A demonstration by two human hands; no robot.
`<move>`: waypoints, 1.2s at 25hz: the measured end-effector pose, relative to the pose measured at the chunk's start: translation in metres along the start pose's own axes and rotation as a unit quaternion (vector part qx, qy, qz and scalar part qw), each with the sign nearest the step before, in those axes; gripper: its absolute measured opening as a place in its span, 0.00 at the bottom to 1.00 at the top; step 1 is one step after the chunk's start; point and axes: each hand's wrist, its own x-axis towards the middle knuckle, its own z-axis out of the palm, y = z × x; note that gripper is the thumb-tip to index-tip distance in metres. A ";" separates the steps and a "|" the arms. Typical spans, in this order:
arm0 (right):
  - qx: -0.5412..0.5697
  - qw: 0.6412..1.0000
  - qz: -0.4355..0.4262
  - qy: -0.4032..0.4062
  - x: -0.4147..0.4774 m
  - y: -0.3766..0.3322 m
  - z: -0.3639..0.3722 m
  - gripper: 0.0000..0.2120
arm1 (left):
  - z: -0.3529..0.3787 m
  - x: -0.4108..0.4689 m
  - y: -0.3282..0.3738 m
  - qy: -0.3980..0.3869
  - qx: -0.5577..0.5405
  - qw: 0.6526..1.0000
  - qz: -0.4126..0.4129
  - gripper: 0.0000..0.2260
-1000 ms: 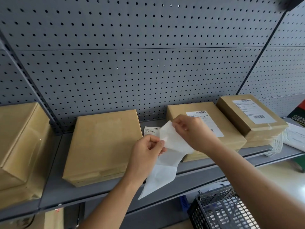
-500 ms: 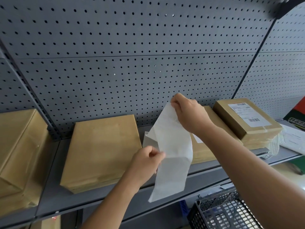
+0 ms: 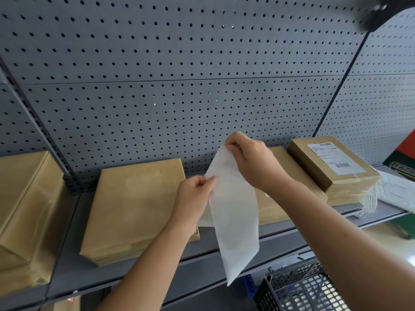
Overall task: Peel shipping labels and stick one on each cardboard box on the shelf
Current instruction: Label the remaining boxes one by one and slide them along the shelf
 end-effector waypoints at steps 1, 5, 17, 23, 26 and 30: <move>0.002 1.000 0.013 0.015 0.005 0.003 -0.001 0.07 | 0.001 0.001 -0.003 -0.005 -0.005 1.000 -0.006 0.14; -0.002 0.994 0.087 0.061 0.029 0.014 -0.008 0.08 | 0.003 0.006 -0.015 -0.024 0.019 0.999 -0.018 0.14; -0.033 0.979 0.097 0.178 0.070 0.008 -0.042 0.10 | 0.002 0.010 -0.022 -0.031 0.118 0.991 -0.053 0.13; 0.014 0.980 0.034 0.196 0.053 -0.001 -0.042 0.08 | -0.008 0.008 -0.013 -0.026 0.080 0.992 -0.090 0.10; 0.039 0.975 0.018 0.219 0.049 -0.004 -0.046 0.08 | -0.012 0.007 -0.007 -0.031 0.073 0.991 -0.104 0.14; 0.047 0.979 -0.009 0.200 0.028 -0.010 -0.038 0.07 | -0.023 0.007 0.000 0.008 0.146 0.989 -0.031 0.15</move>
